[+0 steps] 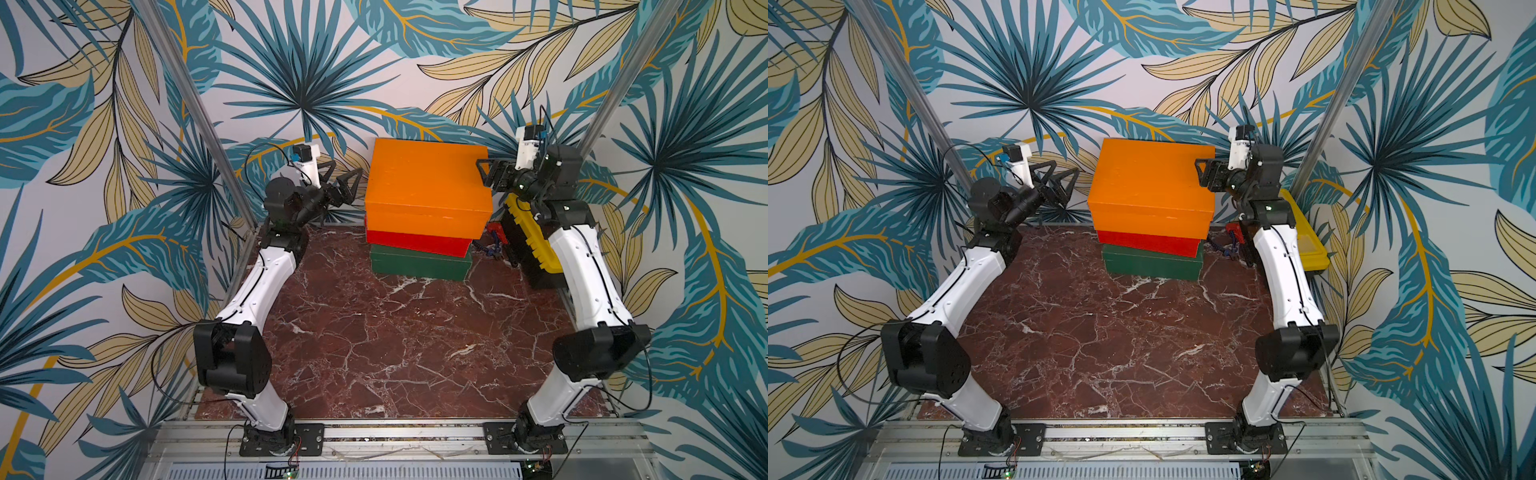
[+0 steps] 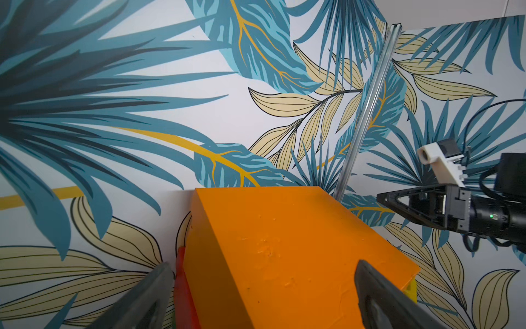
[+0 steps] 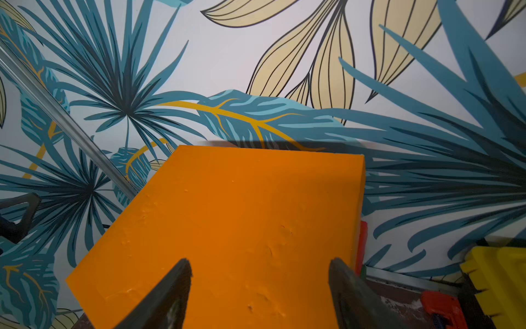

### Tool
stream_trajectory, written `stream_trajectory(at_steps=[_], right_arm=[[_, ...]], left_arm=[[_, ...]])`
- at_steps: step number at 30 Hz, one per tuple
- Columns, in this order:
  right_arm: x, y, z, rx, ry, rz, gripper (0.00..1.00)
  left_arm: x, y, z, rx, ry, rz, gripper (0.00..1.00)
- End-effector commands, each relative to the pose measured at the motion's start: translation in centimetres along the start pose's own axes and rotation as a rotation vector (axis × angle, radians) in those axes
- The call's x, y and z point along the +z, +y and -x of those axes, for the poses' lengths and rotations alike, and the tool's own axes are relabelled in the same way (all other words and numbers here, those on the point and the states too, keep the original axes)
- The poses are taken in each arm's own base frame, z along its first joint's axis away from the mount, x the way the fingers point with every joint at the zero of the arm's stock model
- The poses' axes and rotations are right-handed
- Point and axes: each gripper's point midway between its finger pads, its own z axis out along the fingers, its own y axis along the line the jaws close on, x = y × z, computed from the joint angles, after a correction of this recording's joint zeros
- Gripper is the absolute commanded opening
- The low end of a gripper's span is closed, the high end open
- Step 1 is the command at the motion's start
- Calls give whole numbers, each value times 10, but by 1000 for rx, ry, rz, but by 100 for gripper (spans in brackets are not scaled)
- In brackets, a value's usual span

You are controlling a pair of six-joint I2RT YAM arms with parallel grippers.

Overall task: Stack the shoeboxes
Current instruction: Adjust the shoebox.

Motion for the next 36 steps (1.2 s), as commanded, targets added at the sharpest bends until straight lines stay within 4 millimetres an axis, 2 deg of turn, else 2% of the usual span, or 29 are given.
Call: stream_trajectory(at_steps=[1,5,8,11,14,16,21,26,29,30,31,36], right_arm=[[23,-3,-10,-20,62,34,77],[62,-29,-32,-16,95,8,79],[82,-43,-51,5,107,-1,80],[94,-51,-68,30,131,-3,80],[95,-54,-70,42,132,-13,80],[89,-50,-62,44,119,-12,77],[65,-25,-33,56,25,62,77],[42,-7,-10,69,-29,94,77],[29,-2,4,77,-55,83,78],[25,-1,6,79,-61,73,80],[20,-3,9,83,-66,53,82],[4,-29,5,128,-57,-117,85]], left_arm=[[22,11,-12,-102,65,-47,100],[53,22,-24,-179,107,-117,100],[73,27,-28,-213,125,-157,100],[86,29,-32,-235,128,-192,100],[92,37,-33,-235,114,-169,100],[94,47,-36,-223,108,-120,100],[96,70,-54,-200,135,-19,100],[96,74,-71,-205,176,-24,99],[95,87,-76,-192,186,46,99],[94,90,-76,-188,189,68,99],[95,105,-96,-202,218,102,99],[95,111,-104,-208,241,124,99]])
